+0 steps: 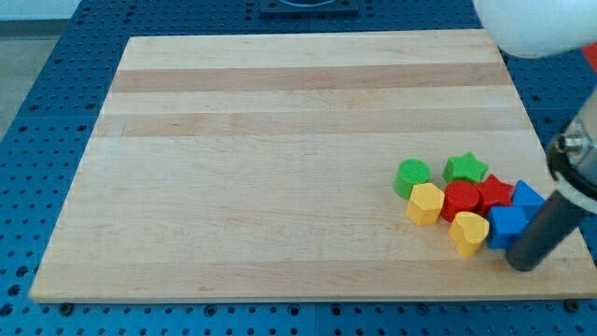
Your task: Move the blue triangle to the top of the green star
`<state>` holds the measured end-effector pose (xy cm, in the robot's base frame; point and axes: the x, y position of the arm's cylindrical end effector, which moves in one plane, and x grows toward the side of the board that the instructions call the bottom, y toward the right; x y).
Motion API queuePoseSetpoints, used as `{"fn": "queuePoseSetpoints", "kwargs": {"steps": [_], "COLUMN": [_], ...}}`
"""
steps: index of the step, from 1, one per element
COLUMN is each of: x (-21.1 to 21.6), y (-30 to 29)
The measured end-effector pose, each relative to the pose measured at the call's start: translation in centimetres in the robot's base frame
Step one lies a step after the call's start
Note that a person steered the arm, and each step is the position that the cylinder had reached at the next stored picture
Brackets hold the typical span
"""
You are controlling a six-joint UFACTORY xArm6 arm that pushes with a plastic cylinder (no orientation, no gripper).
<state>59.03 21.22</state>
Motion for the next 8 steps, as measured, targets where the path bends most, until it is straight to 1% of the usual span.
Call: {"fn": "queuePoseSetpoints", "kwargs": {"steps": [1, 2, 3, 4, 6, 8], "x": [-1.1, -1.1, -0.6, -1.1, -4.7, -6.9], "y": [-1.9, -0.5, 2.5, 3.3, 3.6, 3.8]}}
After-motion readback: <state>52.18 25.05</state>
